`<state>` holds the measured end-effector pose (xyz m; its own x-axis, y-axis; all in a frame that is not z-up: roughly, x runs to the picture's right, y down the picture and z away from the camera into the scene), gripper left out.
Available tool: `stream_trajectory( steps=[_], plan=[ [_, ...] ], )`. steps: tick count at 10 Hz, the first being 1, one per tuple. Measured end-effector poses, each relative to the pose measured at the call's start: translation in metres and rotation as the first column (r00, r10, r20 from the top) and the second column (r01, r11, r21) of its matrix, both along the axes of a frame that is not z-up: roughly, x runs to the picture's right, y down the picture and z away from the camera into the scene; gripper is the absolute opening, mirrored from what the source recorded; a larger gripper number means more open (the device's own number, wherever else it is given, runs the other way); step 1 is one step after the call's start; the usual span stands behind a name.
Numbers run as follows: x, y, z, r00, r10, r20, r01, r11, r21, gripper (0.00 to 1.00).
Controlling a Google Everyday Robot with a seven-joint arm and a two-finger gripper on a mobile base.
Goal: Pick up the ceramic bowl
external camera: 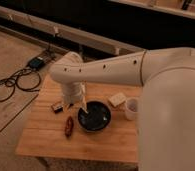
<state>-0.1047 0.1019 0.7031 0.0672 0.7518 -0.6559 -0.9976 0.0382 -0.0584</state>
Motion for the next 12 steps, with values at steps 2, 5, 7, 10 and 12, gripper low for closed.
stream_trajectory(
  steps=[2, 5, 7, 10, 12],
  plan=[
    [0.0, 0.0, 0.0, 1.0, 0.0, 0.0, 0.0, 1.0, 0.0, 0.65],
    [0.0, 0.0, 0.0, 1.0, 0.0, 0.0, 0.0, 1.0, 0.0, 0.65],
    [0.0, 0.0, 0.0, 1.0, 0.0, 0.0, 0.0, 1.0, 0.0, 0.65],
    [0.0, 0.008, 0.02, 0.999, -0.043, -0.001, 0.043, 0.9989, 0.016, 0.65],
    [-0.005, 0.015, 0.044, 0.996, -0.089, 0.008, 0.088, 0.9953, 0.041, 0.65]
  ],
)
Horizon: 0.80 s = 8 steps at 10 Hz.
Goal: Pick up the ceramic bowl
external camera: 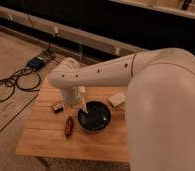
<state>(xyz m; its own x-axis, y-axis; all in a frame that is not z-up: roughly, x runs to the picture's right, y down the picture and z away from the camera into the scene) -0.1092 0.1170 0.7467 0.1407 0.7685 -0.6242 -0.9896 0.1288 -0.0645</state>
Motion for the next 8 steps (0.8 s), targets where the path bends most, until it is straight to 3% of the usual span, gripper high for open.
stream_trajectory(
  steps=[4, 8],
  plan=[
    [0.001, 0.029, 0.055, 0.998, -0.06, 0.001, 0.06, 0.9982, 0.004, 0.65],
    [0.006, 0.037, 0.089, 0.998, -0.054, -0.011, 0.054, 0.9985, -0.01, 0.65]
  ],
)
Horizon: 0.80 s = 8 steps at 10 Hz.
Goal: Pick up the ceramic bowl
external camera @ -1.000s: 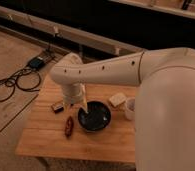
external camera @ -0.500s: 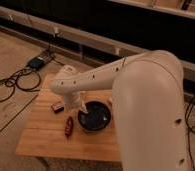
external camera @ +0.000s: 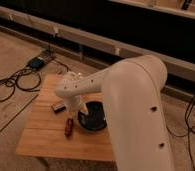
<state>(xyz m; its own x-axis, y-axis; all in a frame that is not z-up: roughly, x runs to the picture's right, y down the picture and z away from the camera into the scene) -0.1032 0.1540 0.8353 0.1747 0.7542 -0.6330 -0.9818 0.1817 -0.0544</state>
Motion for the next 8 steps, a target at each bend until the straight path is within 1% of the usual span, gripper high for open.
stream_trajectory(
  steps=[3, 8],
  plan=[
    [0.007, 0.0, 0.016, 1.0, -0.002, -0.019, 0.002, 1.0, -0.003, 0.65],
    [0.015, -0.006, 0.033, 0.998, -0.002, -0.064, 0.003, 1.0, 0.009, 0.65]
  ],
)
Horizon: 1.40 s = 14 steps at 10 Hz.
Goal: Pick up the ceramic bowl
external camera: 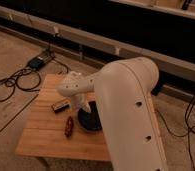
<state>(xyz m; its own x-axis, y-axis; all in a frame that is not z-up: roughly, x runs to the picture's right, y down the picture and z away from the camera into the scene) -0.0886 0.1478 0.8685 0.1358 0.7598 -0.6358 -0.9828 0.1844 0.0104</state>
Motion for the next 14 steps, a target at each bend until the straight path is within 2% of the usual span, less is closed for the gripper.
stream_trajectory(
  steps=[10, 11, 14],
  plan=[
    [0.002, 0.001, 0.015, 0.999, -0.01, -0.051, 0.011, 0.9999, 0.011, 0.63],
    [0.003, 0.002, 0.016, 0.998, -0.009, -0.056, 0.01, 0.9999, 0.009, 0.56],
    [0.008, 0.005, 0.017, 0.998, 0.001, -0.062, -0.001, 1.0, 0.002, 0.26]
  ],
)
